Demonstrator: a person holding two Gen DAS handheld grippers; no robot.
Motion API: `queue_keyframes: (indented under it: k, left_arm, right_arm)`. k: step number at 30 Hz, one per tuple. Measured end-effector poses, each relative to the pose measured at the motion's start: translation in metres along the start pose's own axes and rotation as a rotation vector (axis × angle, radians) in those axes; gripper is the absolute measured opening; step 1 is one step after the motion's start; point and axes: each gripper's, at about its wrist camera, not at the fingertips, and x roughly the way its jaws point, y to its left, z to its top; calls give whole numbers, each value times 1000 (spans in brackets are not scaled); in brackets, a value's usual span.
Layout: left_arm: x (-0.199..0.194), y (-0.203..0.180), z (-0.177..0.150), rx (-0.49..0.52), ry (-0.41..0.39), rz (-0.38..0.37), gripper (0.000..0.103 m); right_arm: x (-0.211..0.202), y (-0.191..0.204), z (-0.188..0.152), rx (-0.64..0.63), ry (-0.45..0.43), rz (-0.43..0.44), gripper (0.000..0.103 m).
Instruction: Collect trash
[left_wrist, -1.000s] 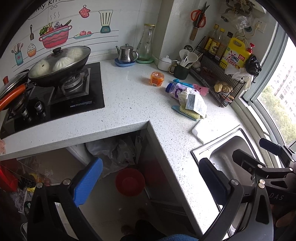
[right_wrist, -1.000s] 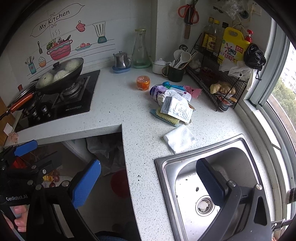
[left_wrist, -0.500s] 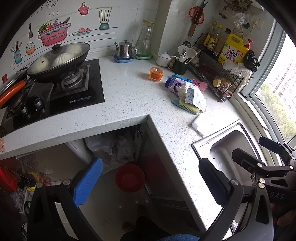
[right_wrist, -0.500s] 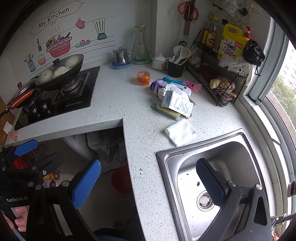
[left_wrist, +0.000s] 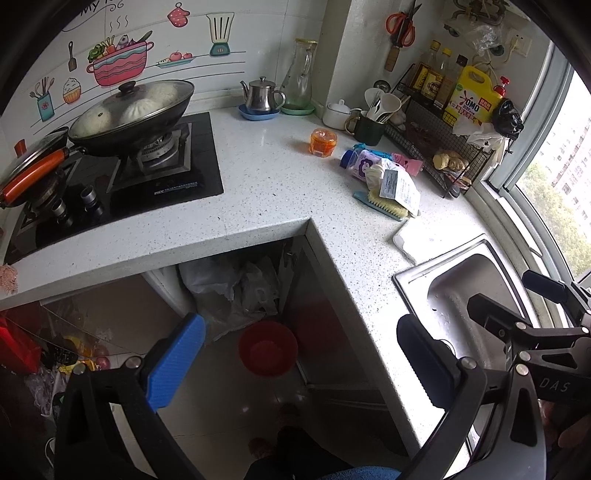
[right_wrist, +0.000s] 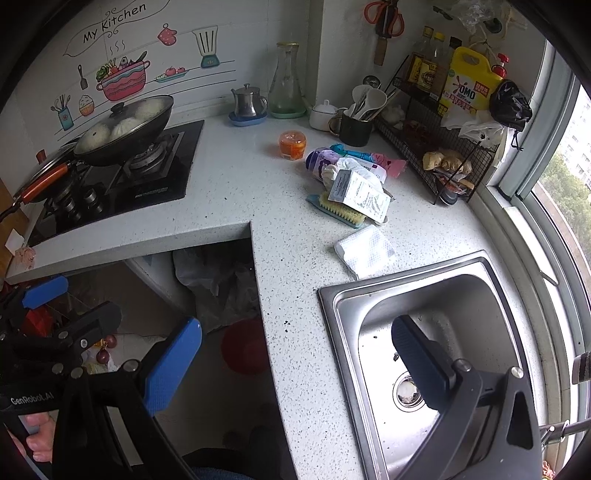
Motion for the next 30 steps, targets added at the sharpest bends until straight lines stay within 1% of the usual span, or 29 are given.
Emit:
queue_keyframes:
  k: [5,9,13,18,20,23,28,30]
  left_arm:
    - [-4,3,-2,-1,14,-7,103]
    - [-12,4,-4,43,4,30,103]
    - [-17,11,-4,51,22,21,103]
    - [-17,11,-3,124,47,39,103]
    - [-16,13,-2,139,64,20,103]
    - [-16,15,5,172,70,-3,103]
    - [-1,14,23,220,78,25,103]
    - [8,14,34,213,87,14,103]
  right_arm:
    - [-1,0,-1,-1,-2,-1,103]
    - [-4,3,-4,-2,1,0,103]
    - [-5,5,-6,-1,6,3,103]
    - [-7,8,-8,4,13,5,103]
    - [-7,7,-7,12,19,7,103]
    - [-6,7,-4,16,20,3,103]
    - [7,-2,6,38,29,7,103]
    - [17,-9,13,55,32,10,103]
